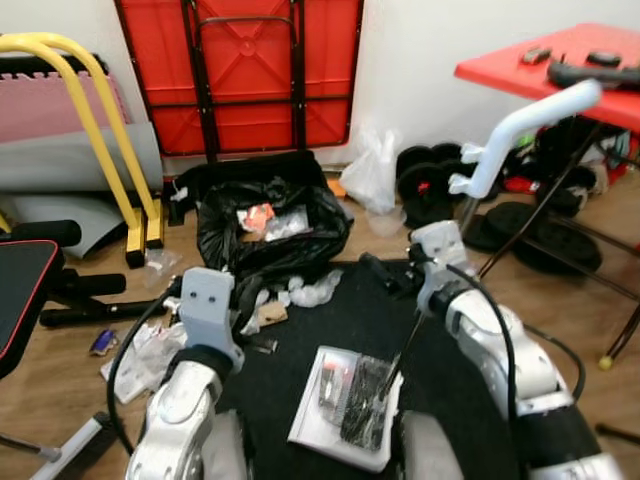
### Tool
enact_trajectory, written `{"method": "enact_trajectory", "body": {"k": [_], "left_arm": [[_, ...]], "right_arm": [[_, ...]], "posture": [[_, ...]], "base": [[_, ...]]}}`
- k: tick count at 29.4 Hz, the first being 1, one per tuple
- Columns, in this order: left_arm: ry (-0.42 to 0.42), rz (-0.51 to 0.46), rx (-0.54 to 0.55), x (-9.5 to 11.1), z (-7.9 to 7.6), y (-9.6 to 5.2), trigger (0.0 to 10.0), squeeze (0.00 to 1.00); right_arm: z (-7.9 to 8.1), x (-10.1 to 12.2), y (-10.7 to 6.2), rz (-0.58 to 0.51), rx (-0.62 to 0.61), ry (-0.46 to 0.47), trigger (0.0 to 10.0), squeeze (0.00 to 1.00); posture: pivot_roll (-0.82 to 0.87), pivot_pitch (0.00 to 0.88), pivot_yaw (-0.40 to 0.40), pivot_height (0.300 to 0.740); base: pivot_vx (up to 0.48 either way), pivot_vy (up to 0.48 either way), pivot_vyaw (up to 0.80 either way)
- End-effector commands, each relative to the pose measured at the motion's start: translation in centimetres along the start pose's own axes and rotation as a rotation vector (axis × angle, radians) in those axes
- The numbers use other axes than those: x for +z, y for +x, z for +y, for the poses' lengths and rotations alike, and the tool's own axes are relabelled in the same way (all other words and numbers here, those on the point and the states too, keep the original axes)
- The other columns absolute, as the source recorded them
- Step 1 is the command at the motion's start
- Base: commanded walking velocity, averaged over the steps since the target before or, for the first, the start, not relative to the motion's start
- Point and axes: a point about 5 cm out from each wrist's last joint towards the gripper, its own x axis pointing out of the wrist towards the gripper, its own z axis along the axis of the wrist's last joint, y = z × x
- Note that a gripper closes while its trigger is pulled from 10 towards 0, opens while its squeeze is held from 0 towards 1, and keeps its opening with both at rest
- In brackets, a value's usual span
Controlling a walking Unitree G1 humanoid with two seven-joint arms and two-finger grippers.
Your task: Sweep floor
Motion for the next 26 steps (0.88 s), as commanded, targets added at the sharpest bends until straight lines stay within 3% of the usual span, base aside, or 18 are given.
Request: {"method": "enact_trajectory", "body": {"k": [1, 2, 5, 7, 10, 12, 13, 18, 22, 26], "left_arm": [[0.005, 0.015, -0.001, -0.2, 0.0, 0.0, 10.0, 0.0], [0.006, 0.012, -0.002, -0.1, 0.0, 0.0, 10.0, 0.0], [0.006, 0.012, -0.002, -0.1, 0.0, 0.0, 10.0, 0.0], [0.008, 0.01, -0.003, -0.1, 0.0, 0.0, 10.0, 0.0], [0.007, 0.007, -0.005, 0.0, -0.1, -0.1, 10.0, 0.0], [0.007, 0.007, -0.005, 0.0, -0.1, -0.1, 10.0, 0.0], [0.006, 0.007, -0.004, 0.1, -0.1, -0.1, 10.0, 0.0], [0.006, 0.007, -0.004, 0.1, -0.1, -0.1, 10.0, 0.0], [0.007, 0.008, -0.006, 0.1, 0.0, -0.1, 10.0, 0.0], [0.006, 0.008, -0.008, 0.1, 0.0, -0.1, 10.0, 0.0]], "right_arm": [[-0.4, -0.3, -0.2, 0.009, -0.018, -0.014, 10.0, 0.0], [-0.6, -1.3, -0.4, 0.059, -0.031, -0.056, 10.0, 0.0], [-0.6, -1.3, -0.4, 0.059, -0.031, -0.056, 10.0, 0.0], [-0.8, -2.2, -0.6, 0.112, -0.045, -0.086, 10.0, 0.0], [-1.8, -5.3, -1.4, 0.292, -0.087, -0.149, 10.0, 0.0], [-1.8, -5.3, -1.4, 0.292, -0.087, -0.149, 10.0, 0.0], [-0.9, -5.4, -1.5, 0.283, 0.011, -0.124, 10.0, 0.0], [-0.4, -5.2, -1.6, 0.267, 0.059, -0.111, 10.0, 0.0], [1.3, -5.1, -2.8, 0.281, 0.279, -0.151, 10.0, 0.0], [1.4, -5.4, -3.1, 0.313, 0.302, -0.16, 10.0, 0.0]], "posture": [[-0.09, 0.0, -0.035, 0.515], [-0.09, 0.0, -0.034, 0.51], [-0.09, 0.0, -0.034, 0.51], [-0.09, 0.0, -0.033, 0.505], [-0.09, 0.0, -0.034, 0.49], [-0.09, 0.0, -0.034, 0.49], [-0.09, 0.0, -0.034, 0.48], [-0.09, 0.0, -0.034, 0.476], [-0.1, 0.0, -0.029, 0.476], [-0.1, 0.0, -0.028, 0.476]], "base": [[0.0, 0.0, 0.0], [0.0, 0.0, 0.0], [0.0, 0.0, 0.0], [0.0, 0.0, 0.0], [0.0, 0.0, 0.0], [0.0, 0.0, 0.0], [0.0, 0.0, 0.0], [0.0, 0.0, 0.0], [0.0, 0.0, 0.0], [0.0, 0.0, 0.0]]}}
